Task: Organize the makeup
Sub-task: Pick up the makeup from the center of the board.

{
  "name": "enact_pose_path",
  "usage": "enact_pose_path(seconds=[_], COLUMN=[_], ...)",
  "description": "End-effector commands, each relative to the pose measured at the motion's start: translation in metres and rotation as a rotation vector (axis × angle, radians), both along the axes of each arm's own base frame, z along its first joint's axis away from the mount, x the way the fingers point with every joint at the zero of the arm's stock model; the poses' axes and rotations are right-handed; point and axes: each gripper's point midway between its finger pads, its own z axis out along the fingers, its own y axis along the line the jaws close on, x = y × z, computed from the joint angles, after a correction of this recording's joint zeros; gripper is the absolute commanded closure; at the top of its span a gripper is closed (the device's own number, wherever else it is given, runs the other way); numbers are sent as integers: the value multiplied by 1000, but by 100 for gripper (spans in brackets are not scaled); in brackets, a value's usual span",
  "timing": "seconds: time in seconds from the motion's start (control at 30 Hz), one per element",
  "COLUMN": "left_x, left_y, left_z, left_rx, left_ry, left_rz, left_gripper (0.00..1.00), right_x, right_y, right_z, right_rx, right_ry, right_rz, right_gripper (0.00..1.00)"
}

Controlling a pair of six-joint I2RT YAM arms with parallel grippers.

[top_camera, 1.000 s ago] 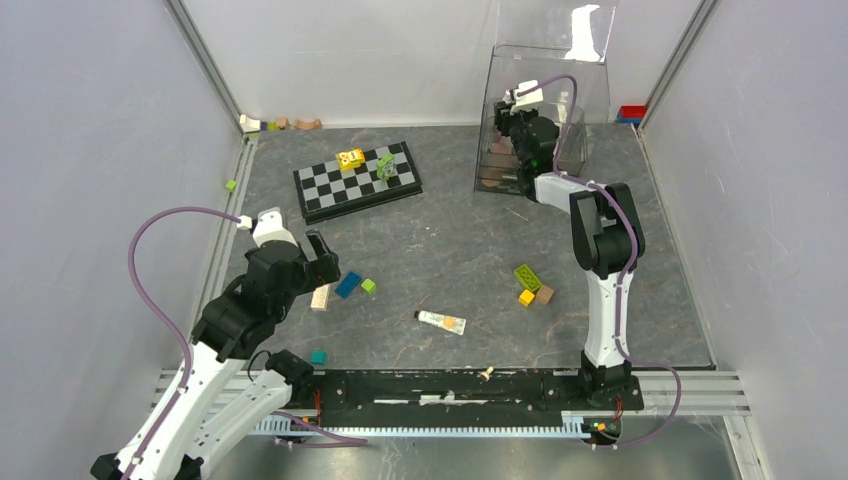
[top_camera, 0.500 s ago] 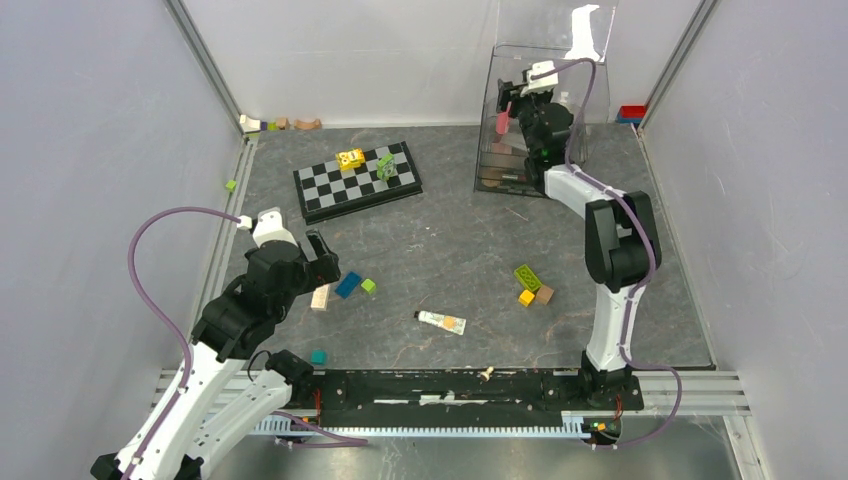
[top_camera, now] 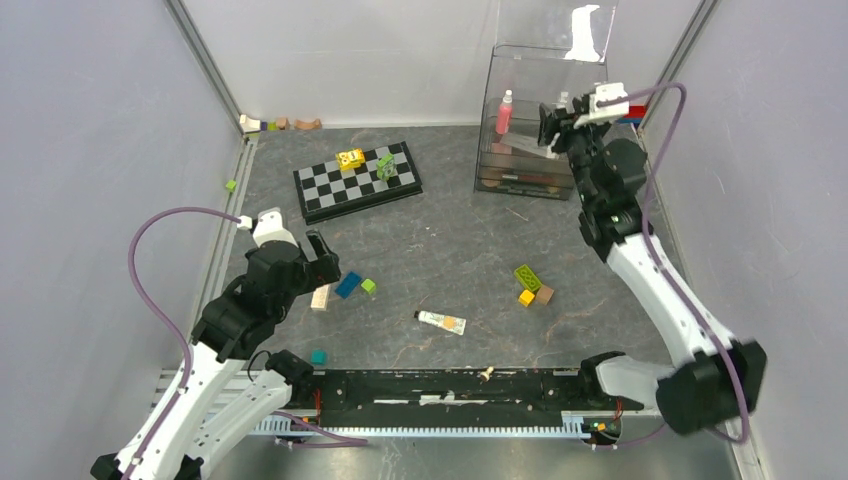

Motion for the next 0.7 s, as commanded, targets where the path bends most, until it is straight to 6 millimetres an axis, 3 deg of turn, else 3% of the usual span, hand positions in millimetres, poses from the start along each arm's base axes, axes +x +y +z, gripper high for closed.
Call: enact_pose_path(seconds=[0.0,0.13,0.2,0.27,0.4,0.47,0.6,0.67], left_x=[5,5,5,7,9,10,3,0], left_y=[-2,-2,-6,-24,-84,-110,-160,-174], left_z=[6,7,7,6,-12,-25,-31,-37], left_rx=[17,10,2,-20,-83,-43,148,195], left_ry=[-27,-34,-36,-34,85,146,134,130], left_rz=[-25,-29,-51,-142,-433,-531,-742,-828], left_gripper=[0,0,0,0,1,2,1,1], right_x=[-57,-122,-153,-177,-209,-219,-228,-230], right_y=[34,102,121,131,119,108,88,80], right_z=[-54,-117,-152,-187,-246,-260,-258,-250], right_rx=[-60,-162,-160,-120,-39,-42,-47,-50], right_ry=[265,505,614,707,913,974,993,984], right_rz=[137,382,453,496,446,413,344,320], right_gripper=[35,36,37,37,38,37,35,34])
